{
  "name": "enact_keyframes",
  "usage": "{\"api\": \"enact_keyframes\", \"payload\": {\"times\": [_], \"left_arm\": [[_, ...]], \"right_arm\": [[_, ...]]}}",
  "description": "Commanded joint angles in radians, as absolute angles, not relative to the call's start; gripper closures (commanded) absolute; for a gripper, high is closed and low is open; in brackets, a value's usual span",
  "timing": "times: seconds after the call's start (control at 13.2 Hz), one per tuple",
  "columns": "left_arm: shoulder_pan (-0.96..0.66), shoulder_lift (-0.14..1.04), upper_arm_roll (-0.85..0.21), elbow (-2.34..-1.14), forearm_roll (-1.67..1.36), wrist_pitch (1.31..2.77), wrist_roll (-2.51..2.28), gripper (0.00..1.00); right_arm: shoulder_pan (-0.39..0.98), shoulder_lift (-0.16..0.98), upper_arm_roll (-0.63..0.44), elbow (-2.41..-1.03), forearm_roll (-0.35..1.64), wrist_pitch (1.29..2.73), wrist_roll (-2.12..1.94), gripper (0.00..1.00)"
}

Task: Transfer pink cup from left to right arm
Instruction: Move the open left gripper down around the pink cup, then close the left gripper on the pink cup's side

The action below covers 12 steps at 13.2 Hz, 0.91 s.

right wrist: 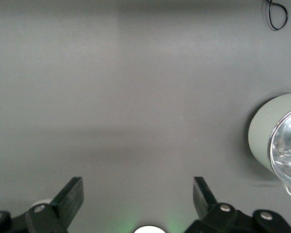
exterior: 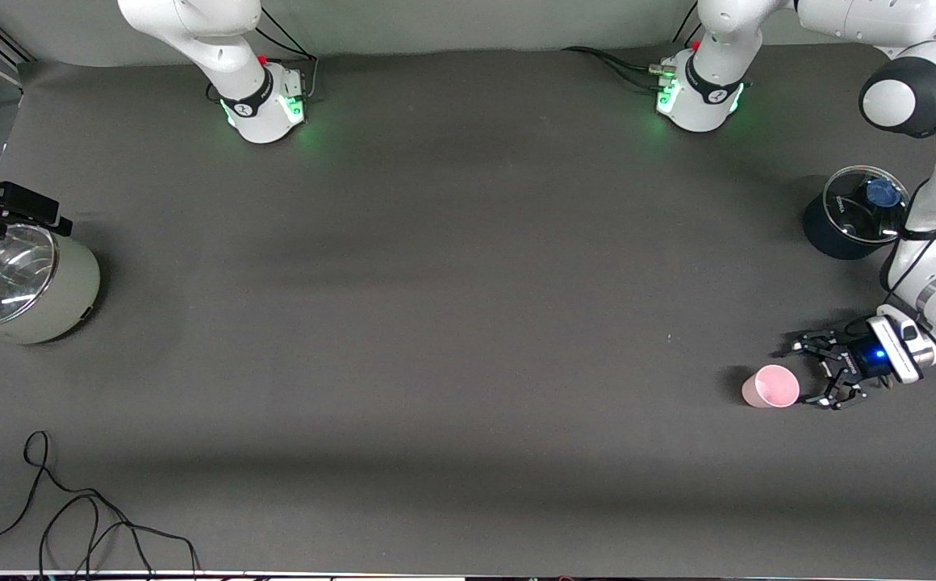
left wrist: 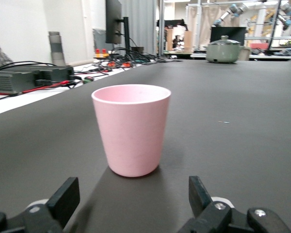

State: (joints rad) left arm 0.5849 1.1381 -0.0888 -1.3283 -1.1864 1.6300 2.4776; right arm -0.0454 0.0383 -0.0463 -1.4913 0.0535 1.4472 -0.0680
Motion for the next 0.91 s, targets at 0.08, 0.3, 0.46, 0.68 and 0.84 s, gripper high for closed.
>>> {"api": "enact_keyframes", "payload": {"times": [0.08, 0.3, 0.46, 0.68, 0.84], "left_arm": [[0.539, 1.146, -0.092, -1.338, -1.258, 1.655, 2.500, 0.00], [0.511, 1.146, -0.092, -1.341, -1.278, 1.689, 2.500, 0.00], [0.492, 1.146, -0.092, -1.353, -1.296, 1.698, 2.500, 0.00], [0.474, 1.146, -0.092, -1.356, -1.312, 1.698, 2.500, 0.00], [0.474, 1.146, -0.092, -1.356, -1.305, 1.698, 2.500, 0.03]], "right_arm": [[-0.043, 0.044, -0.049, -1.473, 0.051, 1.434, -0.049, 0.00], [-0.049, 0.044, -0.049, -1.471, 0.052, 1.434, -0.057, 0.00], [-0.052, 0.044, -0.049, -1.471, 0.052, 1.434, -0.061, 0.00], [-0.052, 0.044, -0.051, -1.471, 0.052, 1.434, -0.061, 0.00], [-0.052, 0.044, -0.049, -1.471, 0.052, 1.434, -0.063, 0.00]]}}
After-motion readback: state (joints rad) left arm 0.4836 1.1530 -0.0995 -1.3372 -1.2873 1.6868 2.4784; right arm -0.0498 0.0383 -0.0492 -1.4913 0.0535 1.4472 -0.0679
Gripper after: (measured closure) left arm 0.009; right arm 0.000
